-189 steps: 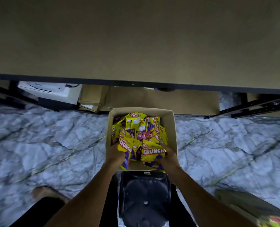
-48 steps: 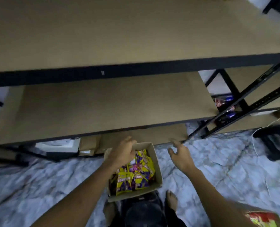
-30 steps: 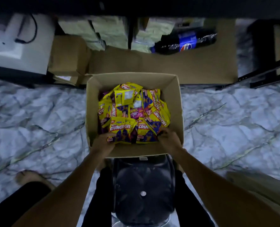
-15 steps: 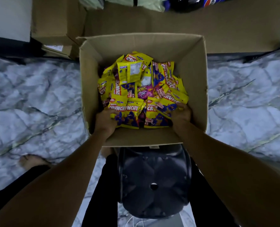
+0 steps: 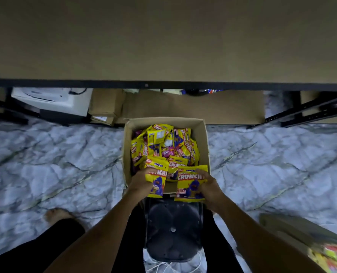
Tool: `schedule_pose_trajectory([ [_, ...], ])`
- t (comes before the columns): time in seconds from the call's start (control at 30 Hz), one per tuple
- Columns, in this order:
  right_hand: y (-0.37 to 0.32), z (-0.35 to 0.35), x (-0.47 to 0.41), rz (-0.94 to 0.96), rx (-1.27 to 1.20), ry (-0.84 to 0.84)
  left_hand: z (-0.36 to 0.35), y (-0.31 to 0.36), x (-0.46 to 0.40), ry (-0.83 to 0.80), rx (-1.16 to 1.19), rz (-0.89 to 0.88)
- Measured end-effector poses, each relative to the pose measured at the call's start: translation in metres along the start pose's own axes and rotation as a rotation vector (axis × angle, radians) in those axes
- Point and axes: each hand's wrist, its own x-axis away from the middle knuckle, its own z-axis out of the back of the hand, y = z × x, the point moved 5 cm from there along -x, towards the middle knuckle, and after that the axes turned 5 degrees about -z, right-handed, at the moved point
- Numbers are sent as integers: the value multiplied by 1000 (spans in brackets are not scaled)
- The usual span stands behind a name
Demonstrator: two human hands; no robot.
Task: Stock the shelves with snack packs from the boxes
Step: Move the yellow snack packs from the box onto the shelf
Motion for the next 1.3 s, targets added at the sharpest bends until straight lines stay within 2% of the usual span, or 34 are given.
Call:
schedule_pose_trajectory([
  [0.1,-32,4,38,108,148,20,17,32,28,-26,100,-22],
  [0.3,-96,27,168,209,107,57,52,104,124,-31,239,-62],
  [0.5,-133,40,278,380,31,90,94,165,214,-10,313,-201],
  [0.6,-140,40,330,478,-13,148,118,198,255,14,321,-301],
  [0.7,-140,41,374,575,-157,189,135,235,293,-22,288,-443],
  [0.93,-190,40,459,902,-379,80,180,335,347,-106,208,-753],
  [1.17,-271,122,539,1206,-327,60,167,455,400,-71,316,-992],
  [1.3,-313,186,577,1322,-326,119,136,535,421,-102,440,-1072],
])
